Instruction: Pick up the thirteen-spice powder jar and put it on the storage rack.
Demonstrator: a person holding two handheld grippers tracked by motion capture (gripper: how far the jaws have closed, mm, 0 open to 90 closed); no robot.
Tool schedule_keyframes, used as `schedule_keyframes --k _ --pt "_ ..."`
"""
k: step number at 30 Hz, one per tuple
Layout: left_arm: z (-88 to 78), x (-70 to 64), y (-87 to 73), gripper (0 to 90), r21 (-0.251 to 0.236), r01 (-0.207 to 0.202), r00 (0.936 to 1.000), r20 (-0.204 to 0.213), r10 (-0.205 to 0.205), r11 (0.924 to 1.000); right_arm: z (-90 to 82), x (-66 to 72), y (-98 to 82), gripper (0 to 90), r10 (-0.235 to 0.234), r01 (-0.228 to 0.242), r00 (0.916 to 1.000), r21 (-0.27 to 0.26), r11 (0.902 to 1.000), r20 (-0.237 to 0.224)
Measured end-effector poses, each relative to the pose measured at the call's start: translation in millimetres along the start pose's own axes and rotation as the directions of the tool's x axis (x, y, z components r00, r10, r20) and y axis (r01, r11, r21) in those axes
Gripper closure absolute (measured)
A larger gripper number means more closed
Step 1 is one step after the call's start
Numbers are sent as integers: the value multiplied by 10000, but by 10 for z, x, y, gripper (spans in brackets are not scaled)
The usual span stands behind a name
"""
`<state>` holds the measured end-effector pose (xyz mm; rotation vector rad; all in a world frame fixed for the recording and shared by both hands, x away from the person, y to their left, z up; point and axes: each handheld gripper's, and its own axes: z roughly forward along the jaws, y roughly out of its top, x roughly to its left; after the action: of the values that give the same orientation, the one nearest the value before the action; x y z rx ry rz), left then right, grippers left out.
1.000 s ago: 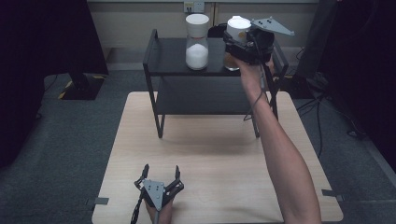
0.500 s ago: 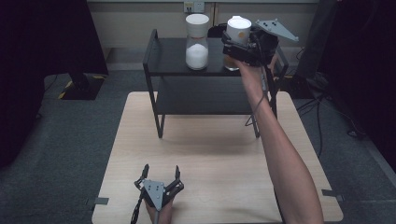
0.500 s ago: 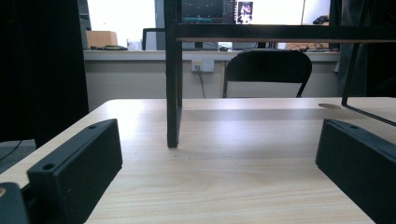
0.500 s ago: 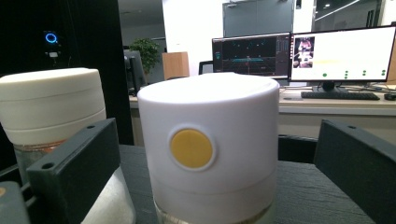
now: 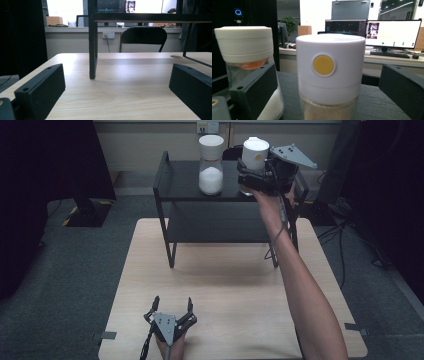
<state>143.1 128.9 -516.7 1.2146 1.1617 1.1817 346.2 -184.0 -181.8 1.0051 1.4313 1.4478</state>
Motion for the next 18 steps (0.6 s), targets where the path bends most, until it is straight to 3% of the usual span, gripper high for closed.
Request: schedule_keyframes --k 18 --pt "0 -1 -1 0 -4 8 10000 -2 -8 10000 -542 -48 -250 0 56 -51 9999 -444 9990 118"
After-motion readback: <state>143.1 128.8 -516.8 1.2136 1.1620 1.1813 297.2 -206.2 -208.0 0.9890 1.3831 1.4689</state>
